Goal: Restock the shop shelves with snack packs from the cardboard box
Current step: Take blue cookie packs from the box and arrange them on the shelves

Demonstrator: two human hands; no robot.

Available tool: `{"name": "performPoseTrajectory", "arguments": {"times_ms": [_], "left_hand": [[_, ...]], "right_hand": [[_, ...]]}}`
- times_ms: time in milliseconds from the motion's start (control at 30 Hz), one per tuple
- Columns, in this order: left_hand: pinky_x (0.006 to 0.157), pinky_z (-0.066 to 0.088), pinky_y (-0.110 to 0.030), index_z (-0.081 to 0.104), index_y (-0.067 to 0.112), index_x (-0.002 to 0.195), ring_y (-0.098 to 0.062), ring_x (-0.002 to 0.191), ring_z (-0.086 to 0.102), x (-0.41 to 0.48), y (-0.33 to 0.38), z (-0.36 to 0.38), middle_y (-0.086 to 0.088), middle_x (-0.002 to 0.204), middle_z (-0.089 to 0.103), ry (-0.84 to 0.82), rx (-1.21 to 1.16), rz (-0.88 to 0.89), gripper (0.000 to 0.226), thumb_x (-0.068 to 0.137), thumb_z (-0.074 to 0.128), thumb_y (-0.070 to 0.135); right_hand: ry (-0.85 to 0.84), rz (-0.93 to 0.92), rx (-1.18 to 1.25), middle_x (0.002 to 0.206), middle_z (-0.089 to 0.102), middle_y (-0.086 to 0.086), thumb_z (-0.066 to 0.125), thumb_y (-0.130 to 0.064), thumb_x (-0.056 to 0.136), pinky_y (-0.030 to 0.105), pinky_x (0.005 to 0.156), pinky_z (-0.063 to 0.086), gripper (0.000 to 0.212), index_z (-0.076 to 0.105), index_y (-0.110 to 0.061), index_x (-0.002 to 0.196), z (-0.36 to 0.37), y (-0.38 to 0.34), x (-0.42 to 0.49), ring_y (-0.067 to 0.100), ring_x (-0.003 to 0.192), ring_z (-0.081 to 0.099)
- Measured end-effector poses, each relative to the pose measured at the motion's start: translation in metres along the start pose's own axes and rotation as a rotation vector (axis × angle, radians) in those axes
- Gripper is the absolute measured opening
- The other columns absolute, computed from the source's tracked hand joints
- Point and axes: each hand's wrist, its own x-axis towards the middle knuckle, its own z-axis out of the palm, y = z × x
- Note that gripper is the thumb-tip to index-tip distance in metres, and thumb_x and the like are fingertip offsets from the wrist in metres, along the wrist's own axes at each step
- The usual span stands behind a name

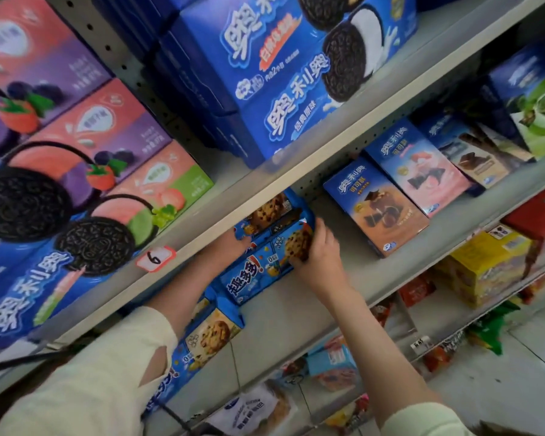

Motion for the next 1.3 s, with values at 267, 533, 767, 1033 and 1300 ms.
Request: {"name": "performPoseTrajectory", "arguments": {"times_ms": [267, 533, 767, 1033, 1300], "left_hand": [[0.097, 0.022, -0.022, 0.034, 0.004, 0.144, -0.025, 0.135, 0.036, 0.01, -0.009, 0.005, -0.014, 0.149, 0.035, -0.1, -0.176, -0.076, 0.059, 0.094, 0.058, 0.024], [0.059, 0.033, -0.021, 0.05, 0.011, 0.104, -0.021, 0.081, 0.053, 0.012, -0.012, 0.01, -0.012, 0.095, 0.052, -0.103, -0.335, -0.096, 0.021, 0.095, 0.054, 0.03], [0.101, 0.036, -0.034, 0.044, 0.014, 0.138, -0.025, 0.128, 0.046, 0.005, -0.001, 0.015, -0.009, 0.141, 0.049, -0.058, -0.21, 0.083, 0.058, 0.088, 0.064, 0.035], [0.102, 0.039, -0.036, 0.047, 0.013, 0.136, -0.026, 0.126, 0.048, 0.018, 0.003, 0.025, -0.009, 0.139, 0.051, 0.021, -0.232, 0.078, 0.058, 0.087, 0.065, 0.038], [0.073, 0.043, -0.027, 0.052, 0.016, 0.124, -0.025, 0.103, 0.059, 0.015, -0.024, 0.042, -0.01, 0.116, 0.06, -0.173, -0.02, 0.083, 0.036, 0.09, 0.063, 0.026]], "right_hand": [[-0.084, 0.209, 0.016, 0.15, 0.036, 0.009, 0.07, -0.048, 0.079, 0.046, 0.115, 0.013, 0.085, 0.031, -0.011, 0.145, -0.002, 0.003, 0.024, 0.033, 0.144, 0.013], [-0.125, 0.162, 0.4, 0.1, 0.07, 0.001, 0.083, -0.025, 0.069, 0.036, 0.083, 0.056, 0.044, 0.057, -0.016, 0.104, -0.017, 0.013, 0.012, 0.017, 0.092, 0.067], [-0.093, 0.02, 0.31, 0.112, 0.06, -0.006, 0.074, -0.029, 0.081, 0.005, 0.067, 0.041, 0.058, 0.048, -0.015, 0.13, -0.046, -0.003, -0.009, 0.007, 0.099, 0.058], [0.033, -0.104, 0.167, 0.107, 0.056, -0.004, 0.07, -0.034, 0.083, 0.025, 0.079, 0.038, 0.049, 0.051, -0.017, 0.124, -0.074, -0.021, -0.016, 0.012, 0.099, 0.052], [0.011, -0.108, 0.117, 0.104, 0.052, -0.006, 0.067, -0.038, 0.085, 0.025, 0.077, 0.038, 0.047, 0.049, -0.018, 0.124, -0.076, -0.023, -0.017, 0.014, 0.097, 0.051]]}}
